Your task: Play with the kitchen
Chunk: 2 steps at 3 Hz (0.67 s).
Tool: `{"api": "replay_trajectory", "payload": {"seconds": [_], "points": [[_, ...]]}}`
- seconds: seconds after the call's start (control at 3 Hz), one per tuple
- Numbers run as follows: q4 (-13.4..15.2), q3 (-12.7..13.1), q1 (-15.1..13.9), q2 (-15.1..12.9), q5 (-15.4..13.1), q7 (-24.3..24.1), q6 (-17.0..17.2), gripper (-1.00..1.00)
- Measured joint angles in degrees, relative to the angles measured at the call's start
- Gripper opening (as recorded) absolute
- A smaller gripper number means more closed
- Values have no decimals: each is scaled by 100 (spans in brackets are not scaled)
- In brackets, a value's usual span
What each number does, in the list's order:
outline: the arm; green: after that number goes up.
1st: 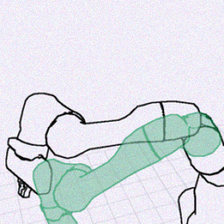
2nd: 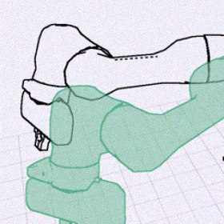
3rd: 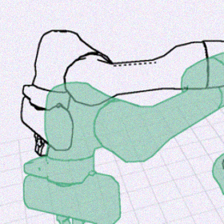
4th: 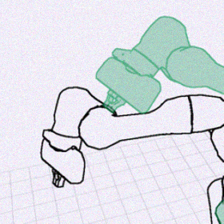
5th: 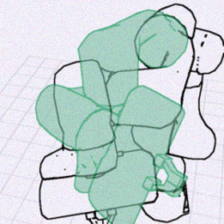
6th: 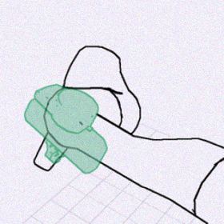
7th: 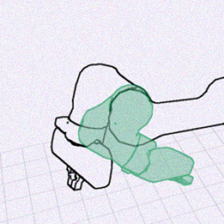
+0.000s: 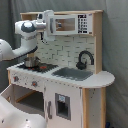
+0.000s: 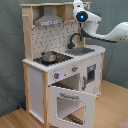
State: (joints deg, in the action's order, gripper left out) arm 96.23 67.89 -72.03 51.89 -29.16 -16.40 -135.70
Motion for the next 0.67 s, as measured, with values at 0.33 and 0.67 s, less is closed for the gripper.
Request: {"api": "replay_trajectory", "payload": {"seconds": [0.33,0.67], "points": [[319,-279,265,0,0,0,-355,-100],[651,-544,650,18,-12,2,-478,-100]]}}
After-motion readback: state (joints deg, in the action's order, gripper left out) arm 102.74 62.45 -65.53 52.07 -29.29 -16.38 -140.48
